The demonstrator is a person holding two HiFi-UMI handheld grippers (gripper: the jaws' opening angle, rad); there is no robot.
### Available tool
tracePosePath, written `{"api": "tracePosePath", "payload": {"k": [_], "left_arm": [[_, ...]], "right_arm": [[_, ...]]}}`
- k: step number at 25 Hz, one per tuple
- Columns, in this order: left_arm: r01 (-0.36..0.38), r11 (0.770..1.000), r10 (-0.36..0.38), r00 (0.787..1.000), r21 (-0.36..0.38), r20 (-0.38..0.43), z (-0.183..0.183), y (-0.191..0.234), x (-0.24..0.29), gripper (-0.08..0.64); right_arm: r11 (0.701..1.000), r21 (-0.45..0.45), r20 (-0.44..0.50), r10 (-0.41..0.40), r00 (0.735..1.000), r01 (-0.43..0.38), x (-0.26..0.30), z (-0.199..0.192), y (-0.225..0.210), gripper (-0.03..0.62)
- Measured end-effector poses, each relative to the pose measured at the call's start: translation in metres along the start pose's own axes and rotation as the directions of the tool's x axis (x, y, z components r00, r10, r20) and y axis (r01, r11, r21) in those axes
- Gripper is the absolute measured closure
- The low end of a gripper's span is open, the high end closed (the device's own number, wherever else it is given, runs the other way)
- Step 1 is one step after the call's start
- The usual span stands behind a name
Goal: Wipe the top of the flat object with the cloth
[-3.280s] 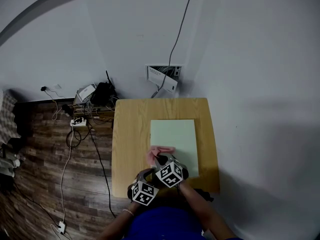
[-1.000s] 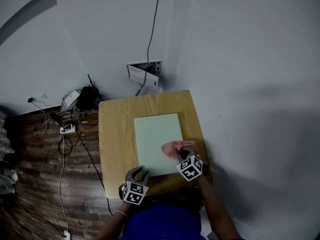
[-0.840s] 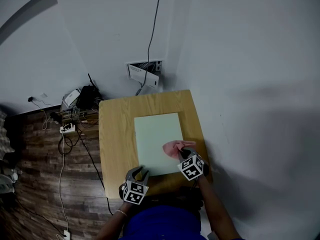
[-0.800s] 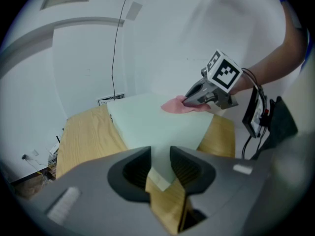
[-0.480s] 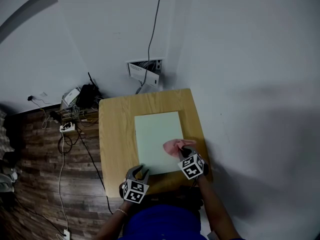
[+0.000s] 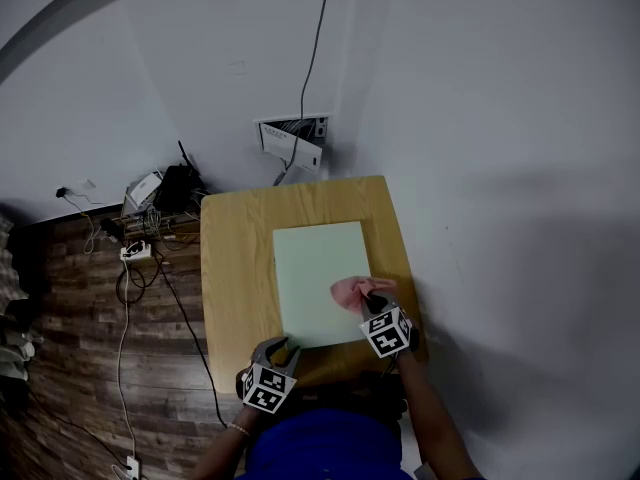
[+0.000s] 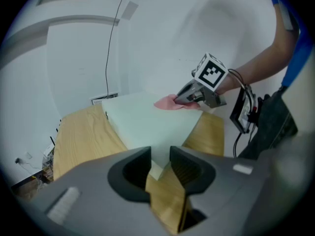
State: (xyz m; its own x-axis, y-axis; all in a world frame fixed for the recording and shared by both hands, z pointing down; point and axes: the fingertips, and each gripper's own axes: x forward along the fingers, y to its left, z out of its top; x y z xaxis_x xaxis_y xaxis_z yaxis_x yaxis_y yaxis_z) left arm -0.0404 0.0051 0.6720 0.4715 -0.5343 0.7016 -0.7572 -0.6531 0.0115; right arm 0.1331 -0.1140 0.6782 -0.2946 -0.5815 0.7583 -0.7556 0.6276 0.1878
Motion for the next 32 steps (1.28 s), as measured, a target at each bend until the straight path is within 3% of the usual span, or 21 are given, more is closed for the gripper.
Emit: {"api": "tracePosePath", "payload": {"k": [7,11,16,22,28,32], "left_arm": [[0.011,1.0,-0.011,1.0,-0.009,-0.009,-0.002,0.001,0.002,0.439],[0.021,1.0,-0.021,0.999,-0.02,-0.026,-0.002,0.002,0.001,0.439],[0.028,1.0,-0.028,0.999,-0.012,-0.027,-0.002,0.002,0.0,0.438],[0.021,1.0,-0.021,0.999,-0.013,-0.031,-0.002,0.001,0.003,0.437],[0.027,0.999,-0.028,0.999,-0.017,-0.041,-0.001,0.002,0.002,0.437],[0.025,0.999,-0.026,0.999,-0.023,-0.04,-0.002,0.002,0.001,0.437]], "right_arm": [[0.999,0.049,0.006,-0.001,1.0,0.001,-0.005,0.006,0.002,0.578],[0.992,-0.047,0.081,0.124,0.989,-0.121,-0.021,0.035,0.039,0.578],[0.937,-0.181,0.175,0.329,0.928,-0.299,-0.042,0.071,0.102,0.578],[0.855,-0.291,0.121,0.478,0.87,-0.429,-0.039,0.075,0.161,0.578],[0.799,-0.38,0.002,0.505,0.863,-0.466,-0.018,0.066,0.198,0.578],[0.792,-0.406,-0.032,0.487,0.873,-0.457,-0.008,0.062,0.207,0.578]]}}
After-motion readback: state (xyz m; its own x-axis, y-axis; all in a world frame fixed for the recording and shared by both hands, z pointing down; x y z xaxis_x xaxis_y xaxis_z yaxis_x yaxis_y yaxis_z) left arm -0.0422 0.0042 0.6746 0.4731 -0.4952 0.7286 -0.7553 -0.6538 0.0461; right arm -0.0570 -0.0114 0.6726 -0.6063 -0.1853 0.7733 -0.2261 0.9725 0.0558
